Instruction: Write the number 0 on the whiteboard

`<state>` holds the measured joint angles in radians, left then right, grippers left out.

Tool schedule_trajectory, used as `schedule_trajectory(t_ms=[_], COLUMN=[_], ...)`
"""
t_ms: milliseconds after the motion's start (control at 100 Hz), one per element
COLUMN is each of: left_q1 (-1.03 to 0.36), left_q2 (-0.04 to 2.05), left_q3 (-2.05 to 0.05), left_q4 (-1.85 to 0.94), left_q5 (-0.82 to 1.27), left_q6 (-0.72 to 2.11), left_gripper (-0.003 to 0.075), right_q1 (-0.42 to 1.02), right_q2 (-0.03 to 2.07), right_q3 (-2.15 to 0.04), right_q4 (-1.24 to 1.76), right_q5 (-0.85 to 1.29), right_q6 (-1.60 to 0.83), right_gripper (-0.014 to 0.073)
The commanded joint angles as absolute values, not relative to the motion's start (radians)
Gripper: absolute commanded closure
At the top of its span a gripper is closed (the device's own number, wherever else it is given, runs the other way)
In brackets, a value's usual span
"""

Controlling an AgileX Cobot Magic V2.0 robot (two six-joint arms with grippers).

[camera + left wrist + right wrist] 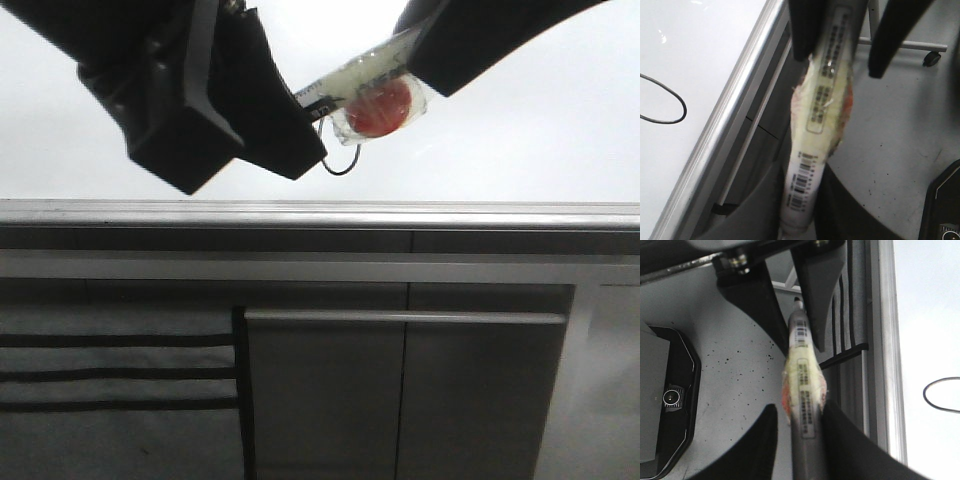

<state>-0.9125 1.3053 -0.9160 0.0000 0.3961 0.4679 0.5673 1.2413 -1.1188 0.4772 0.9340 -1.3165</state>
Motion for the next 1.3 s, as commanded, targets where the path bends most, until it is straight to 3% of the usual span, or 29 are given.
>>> schedule_trajectory(t_ms=[0, 180, 350, 520, 850, 949, 1119, 1289], left_q1=[-0.89, -0.743, -0.557, -0.434, -0.374, -0.374, -0.374, -0.374], left_q2=[1.281, 1.279, 1.291, 1.37, 1.502, 1.507, 1.508, 1.475], left_q3=[-0.95, -0.929, -0.844, -0.815, -0.918, -0.937, -0.94, -0.94], left_q4=[-0.008, -0.037, -0.217, -0.334, -0.368, -0.368, -0.368, -0.368], left_q5=[0.323, 0.246, -0.083, -0.276, -0.136, -0.11, -0.108, -0.081], left_q6=[0.457, 0.397, 0.376, 0.376, 0.376, 0.376, 0.376, 0.376], left_gripper=[0.0661, 0.0661, 0.0661, 0.0661, 0.0654, 0.0599, 0.0425, 0.0402], right_q1=[0.547, 0.406, 0.236, 0.199, 0.199, 0.199, 0.199, 0.199], right_q2=[1.194, 1.09, 0.977, 0.922, 0.917, 0.917, 0.917, 0.907], right_q3=[-1.15, -1.15, -1.13, -1.076, -1.026, -1.026, -1.026, -1.026], right_q4=[0.511, 0.511, 0.511, 0.511, 0.514, 0.514, 0.514, 0.503], right_q5=[0.922, 0.921, 0.988, 0.996, 0.997, 0.997, 0.995, 0.947], right_q6=[-1.316, -1.209, -1.141, -1.141, -1.141, -1.141, -1.134, -1.045], right_gripper=[0.0366, 0.0367, 0.0367, 0.0367, 0.0367, 0.0367, 0.0367, 0.0367])
